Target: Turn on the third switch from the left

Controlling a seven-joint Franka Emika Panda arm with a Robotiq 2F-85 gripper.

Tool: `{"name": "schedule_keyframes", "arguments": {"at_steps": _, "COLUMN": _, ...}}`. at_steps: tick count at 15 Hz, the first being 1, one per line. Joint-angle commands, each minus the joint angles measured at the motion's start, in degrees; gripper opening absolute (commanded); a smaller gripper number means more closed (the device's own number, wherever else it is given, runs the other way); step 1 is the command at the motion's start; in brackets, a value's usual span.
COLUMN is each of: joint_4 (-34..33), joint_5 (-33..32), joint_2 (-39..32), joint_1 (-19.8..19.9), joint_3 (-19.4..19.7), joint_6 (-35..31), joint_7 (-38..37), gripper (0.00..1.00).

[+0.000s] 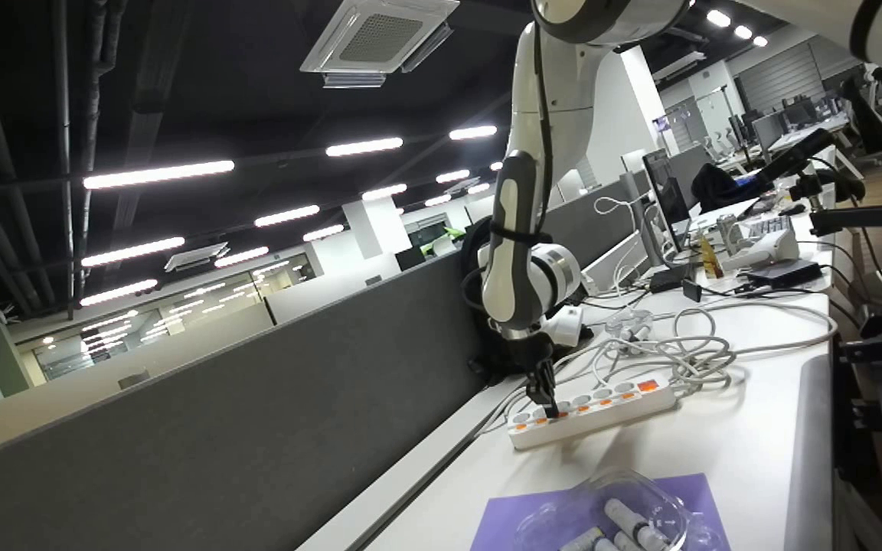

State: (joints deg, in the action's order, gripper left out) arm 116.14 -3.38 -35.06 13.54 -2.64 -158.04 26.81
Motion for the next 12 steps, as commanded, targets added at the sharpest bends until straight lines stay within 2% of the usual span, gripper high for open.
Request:
{"name": "schedule_keyframes", "arguments": {"at_steps": 1, "joint_4": 0.2, "joint_5": -0.2, "joint_2": 0.8, "joint_1": 0.6, "joint_3": 0.1, "joint_6": -0.2, "joint_7": -1.2, "gripper": 0.0}}
{"name": "schedule_keyframes", "arguments": {"at_steps": 12, "joint_4": -3.7, "joint_5": -0.8, "joint_2": -3.8, "joint_1": 0.6, "joint_3": 0.8, "joint_6": 2.3, "joint_7": -1.1, "gripper": 0.0}}
